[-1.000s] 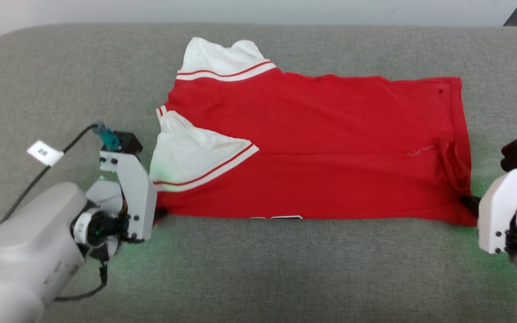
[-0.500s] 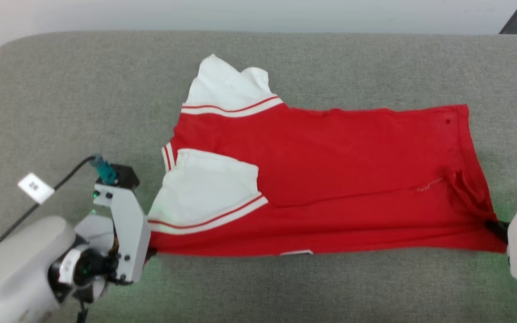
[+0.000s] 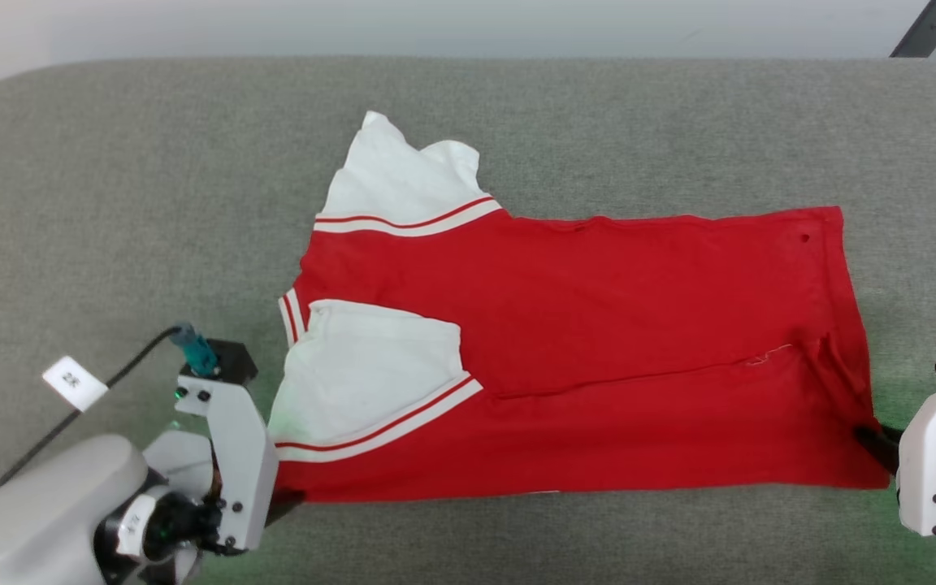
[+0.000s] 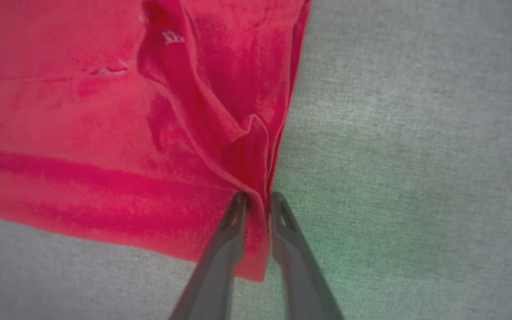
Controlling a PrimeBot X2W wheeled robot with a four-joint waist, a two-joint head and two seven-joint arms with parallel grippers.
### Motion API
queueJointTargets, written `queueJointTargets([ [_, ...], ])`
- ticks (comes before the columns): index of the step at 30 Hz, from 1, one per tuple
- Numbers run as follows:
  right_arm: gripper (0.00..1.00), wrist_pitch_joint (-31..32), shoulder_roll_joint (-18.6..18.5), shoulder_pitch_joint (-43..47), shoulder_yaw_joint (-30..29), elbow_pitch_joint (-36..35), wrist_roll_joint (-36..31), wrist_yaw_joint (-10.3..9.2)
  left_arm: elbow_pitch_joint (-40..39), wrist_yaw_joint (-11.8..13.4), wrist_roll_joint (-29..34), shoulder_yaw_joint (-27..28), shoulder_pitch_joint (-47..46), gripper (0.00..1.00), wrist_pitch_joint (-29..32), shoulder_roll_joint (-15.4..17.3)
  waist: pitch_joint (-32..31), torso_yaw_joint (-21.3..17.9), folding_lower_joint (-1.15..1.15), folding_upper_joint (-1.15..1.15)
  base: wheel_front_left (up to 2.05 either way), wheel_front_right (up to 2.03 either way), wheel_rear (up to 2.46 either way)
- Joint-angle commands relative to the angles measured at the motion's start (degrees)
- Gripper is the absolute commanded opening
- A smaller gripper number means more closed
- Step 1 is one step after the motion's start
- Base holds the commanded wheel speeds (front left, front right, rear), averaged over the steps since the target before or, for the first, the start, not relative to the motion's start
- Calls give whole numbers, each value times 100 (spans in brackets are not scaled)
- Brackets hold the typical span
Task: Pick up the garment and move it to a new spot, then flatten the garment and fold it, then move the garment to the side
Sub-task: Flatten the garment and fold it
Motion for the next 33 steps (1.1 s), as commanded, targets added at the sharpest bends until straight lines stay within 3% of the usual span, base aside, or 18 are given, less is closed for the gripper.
queueJointTargets([
  [1,100,-88,13,-51,-8,-7,-46,-11,25,-3,45,44,-54,100,-20,24,-43,-36,0,0,0,0,0],
  [8,100,-588,49,-59,-175,-364,-69,-10,-313,31,104,212,-461,100,185,283,-152,-191,0,0,0,0,0],
  [13,100,-1582,226,-169,-191,-676,-232,-10,-269,-66,324,453,-984,100,94,260,-117,-381,0,0,0,0,0],
  [17,100,-2663,412,-361,-17,-755,-517,-10,187,-351,603,605,-1444,100,-219,82,-6,-621,0,0,0,0,0],
  [18,100,-2663,412,-361,-17,-755,-517,-10,187,-351,603,605,-1444,100,-219,82,-6,-621,0,0,0,0,0],
  [19,100,-3186,488,-452,102,-703,-678,-10,520,-539,777,635,-1665,100,-401,-40,65,-756,0,0,0,0,0],
  [20,100,-3186,488,-452,102,-703,-678,-10,520,-539,777,635,-1665,100,-401,-40,65,-756,0,0,0,0,0],
  [26,100,-4563,682,-730,436,-508,-1153,-10,1668,-1093,1215,720,-2200,100,-1086,-411,286,-1165,0,0,0,0,0],
  [33,100,-5192,877,-829,542,-225,-1288,-10,3161,-1482,1628,702,-2794,100,-1641,-864,634,-1498,0,0,0,0,0],
])
